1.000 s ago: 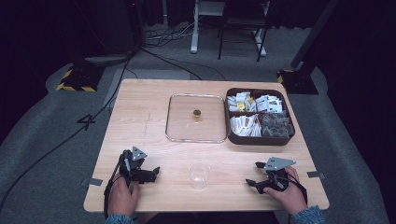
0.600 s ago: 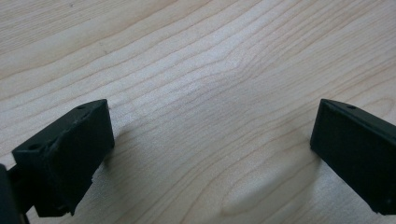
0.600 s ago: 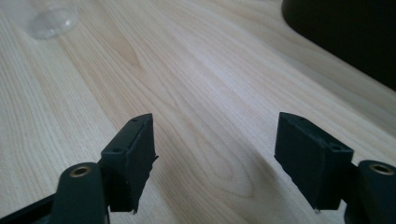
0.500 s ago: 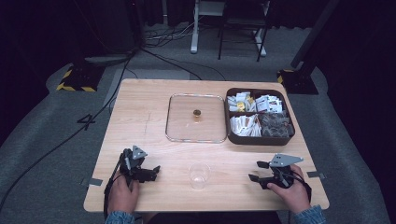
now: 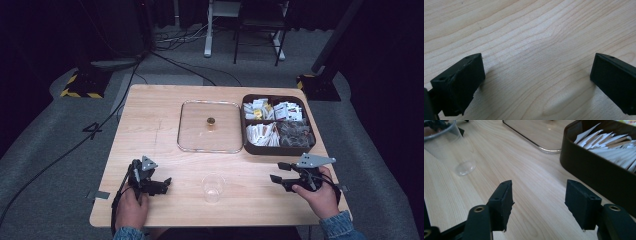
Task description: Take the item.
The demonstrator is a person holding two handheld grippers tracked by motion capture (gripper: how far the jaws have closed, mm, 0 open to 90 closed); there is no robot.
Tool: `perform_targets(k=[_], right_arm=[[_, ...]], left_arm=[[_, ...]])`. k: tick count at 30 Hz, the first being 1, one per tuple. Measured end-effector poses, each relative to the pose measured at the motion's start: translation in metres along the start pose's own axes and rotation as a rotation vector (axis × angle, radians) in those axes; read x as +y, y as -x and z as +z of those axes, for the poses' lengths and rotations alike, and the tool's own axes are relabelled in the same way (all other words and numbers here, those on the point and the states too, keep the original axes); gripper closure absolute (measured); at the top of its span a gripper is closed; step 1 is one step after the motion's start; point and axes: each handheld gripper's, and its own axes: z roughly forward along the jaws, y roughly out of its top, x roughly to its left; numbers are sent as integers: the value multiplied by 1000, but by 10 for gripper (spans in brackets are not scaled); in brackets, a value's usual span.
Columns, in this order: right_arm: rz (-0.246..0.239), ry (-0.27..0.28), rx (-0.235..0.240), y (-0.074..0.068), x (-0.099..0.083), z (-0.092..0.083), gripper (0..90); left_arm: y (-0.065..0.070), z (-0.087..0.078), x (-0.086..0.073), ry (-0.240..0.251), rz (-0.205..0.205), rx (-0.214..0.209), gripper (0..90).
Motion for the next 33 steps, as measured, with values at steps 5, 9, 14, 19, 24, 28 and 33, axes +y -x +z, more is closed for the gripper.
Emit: perform_targets(k=[5,9,14,19,24,28,33], right_arm=[[-4,30,-9,4,13,-4,399],[-7,47,-19,8,22,-6,399],[-10,50,-24,16,32,-7,400],[-2,67,-53,29,41,-8,383],[-7,104,-92,49,54,-12,399],[10,104,-112,67,62,-15,432],[21,110,-168,94,70,-24,441]], left_arm=[[0,0,0,0,0,0,0],[0,0,0,0,0,0,0],[0,0,0,0,0,0,0],[0,0,0,0,0,0,0],[0,0,0,0,0,0,0],[0,0,0,3,-3,0,0],[0,0,0,1,-1,2,0]])
